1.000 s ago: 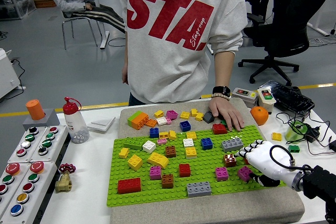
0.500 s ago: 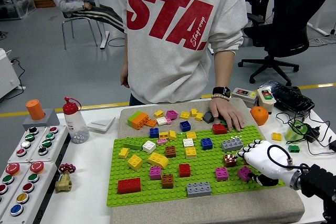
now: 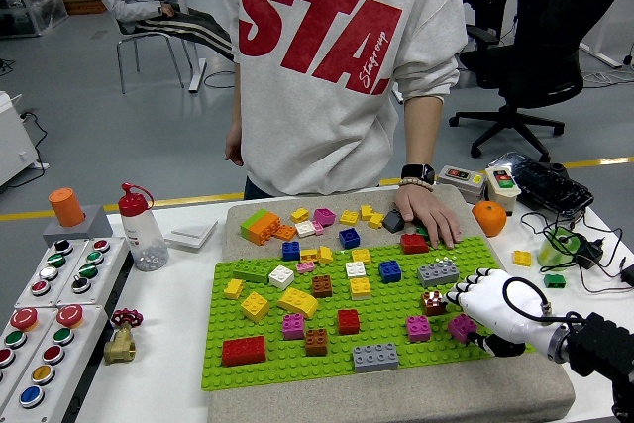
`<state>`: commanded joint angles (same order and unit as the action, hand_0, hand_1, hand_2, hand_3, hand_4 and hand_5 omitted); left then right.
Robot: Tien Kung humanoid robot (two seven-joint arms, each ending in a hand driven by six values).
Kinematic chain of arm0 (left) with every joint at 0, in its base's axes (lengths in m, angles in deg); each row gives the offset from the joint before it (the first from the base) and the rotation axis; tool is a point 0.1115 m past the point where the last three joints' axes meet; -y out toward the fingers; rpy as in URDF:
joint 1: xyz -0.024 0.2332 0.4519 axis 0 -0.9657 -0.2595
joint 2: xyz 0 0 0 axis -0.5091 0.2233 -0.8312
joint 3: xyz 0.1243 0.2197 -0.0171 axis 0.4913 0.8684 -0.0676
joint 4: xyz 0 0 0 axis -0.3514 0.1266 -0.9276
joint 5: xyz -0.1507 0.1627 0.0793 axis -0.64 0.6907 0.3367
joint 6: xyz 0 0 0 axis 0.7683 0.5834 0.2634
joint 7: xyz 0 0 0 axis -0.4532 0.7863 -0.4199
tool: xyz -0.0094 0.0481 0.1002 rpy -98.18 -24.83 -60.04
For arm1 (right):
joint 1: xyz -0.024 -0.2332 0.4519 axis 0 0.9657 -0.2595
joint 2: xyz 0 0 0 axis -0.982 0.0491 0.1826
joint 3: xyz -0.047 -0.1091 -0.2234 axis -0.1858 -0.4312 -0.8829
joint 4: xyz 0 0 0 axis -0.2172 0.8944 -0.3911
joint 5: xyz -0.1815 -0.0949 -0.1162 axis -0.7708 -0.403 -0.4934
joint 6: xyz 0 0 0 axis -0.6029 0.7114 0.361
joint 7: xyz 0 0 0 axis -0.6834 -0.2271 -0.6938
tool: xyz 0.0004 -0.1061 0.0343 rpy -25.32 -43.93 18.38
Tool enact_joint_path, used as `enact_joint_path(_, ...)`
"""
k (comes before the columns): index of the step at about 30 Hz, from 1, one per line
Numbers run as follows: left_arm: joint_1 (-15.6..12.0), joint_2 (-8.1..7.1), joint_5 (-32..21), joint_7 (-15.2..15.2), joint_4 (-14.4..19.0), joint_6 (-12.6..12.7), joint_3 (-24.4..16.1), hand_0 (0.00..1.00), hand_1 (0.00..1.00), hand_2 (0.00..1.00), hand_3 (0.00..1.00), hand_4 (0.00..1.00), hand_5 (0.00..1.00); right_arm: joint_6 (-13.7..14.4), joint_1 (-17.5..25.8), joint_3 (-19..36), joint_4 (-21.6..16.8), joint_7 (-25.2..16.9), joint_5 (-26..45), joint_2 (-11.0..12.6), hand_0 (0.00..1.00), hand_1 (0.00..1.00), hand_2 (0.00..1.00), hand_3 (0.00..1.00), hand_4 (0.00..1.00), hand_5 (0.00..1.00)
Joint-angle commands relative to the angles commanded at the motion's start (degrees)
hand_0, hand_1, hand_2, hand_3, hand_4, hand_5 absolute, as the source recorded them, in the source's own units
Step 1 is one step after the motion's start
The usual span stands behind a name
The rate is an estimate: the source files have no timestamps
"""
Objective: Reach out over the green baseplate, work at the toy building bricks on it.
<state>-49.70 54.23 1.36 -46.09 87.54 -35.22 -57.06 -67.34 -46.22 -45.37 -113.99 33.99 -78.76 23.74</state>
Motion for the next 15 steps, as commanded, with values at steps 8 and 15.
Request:
enact_joint_path(8, -0.3, 0.04, 0.5, -0.5, 0.1, -0.3, -0.1, 0.663, 0.618, 0.622, 0.484, 0.374, 0.998, -0.3, -0.3, -1.0, 1.1, -0.1, 0.0, -0.6, 0.74, 0.751, 0.774, 0.749, 0.646, 0.073)
enact_joint_path(15, -0.5, -0.04, 0.4, -0.3, 0.0, -0.3, -0.1, 0.663, 0.618, 0.623, 0.487, 0.374, 0.998, -0.2, -0.6, -1.2, 2.0, -0.1, 0.0, -0.8, 0.735, 0.751, 0.774, 0.736, 0.637, 0.076)
